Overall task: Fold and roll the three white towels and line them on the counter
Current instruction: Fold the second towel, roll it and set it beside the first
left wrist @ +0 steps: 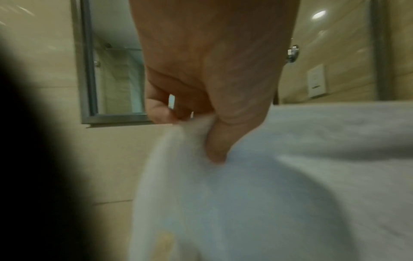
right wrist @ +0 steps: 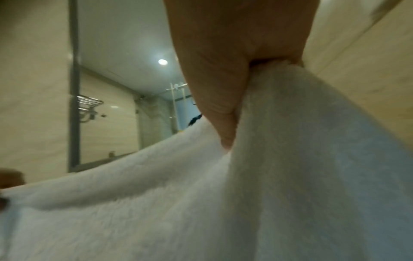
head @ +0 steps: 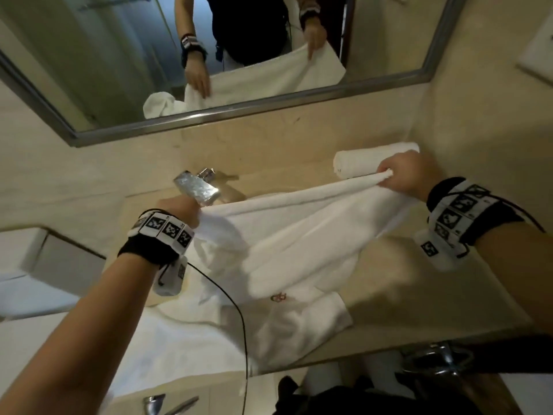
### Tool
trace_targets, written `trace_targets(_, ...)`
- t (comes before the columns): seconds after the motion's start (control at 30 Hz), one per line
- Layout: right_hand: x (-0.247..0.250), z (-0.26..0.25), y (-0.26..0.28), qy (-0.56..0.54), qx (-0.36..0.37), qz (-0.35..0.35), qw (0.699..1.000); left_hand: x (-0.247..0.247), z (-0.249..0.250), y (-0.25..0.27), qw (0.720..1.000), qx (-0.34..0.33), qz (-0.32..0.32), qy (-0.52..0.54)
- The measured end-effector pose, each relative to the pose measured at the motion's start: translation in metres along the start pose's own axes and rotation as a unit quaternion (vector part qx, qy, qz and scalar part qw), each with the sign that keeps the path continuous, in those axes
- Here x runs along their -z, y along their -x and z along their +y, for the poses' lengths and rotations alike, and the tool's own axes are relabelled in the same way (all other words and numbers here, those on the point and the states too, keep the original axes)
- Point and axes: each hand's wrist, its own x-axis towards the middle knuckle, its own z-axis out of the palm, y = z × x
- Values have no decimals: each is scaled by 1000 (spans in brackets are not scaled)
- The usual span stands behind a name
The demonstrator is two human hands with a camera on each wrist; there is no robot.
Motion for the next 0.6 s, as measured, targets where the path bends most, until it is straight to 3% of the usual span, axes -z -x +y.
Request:
trace_targets(0.07,-1,25,2,9,-45,26,999,6,-13,-1,999,15,0,31)
trace_targets(0.17,2,53,9,8,-108,73,991,13,-23,-1,994,34,80,73)
trace_targets(0.27,2,71,8,-22,-167,98,981,14,-23,1,966,81,154,193)
trace_targets(0.4,-3,80,-3,-95,-226,125,961,24,-12,1,906,150,161,362)
trace_targets(0.53,10,71,-5,-145,-244,186,941,32,-3,2,883,154,117,428)
trace_targets(0.6,26,67,-2,-160,-236,231,930,40,-2,7,865,149,129,461)
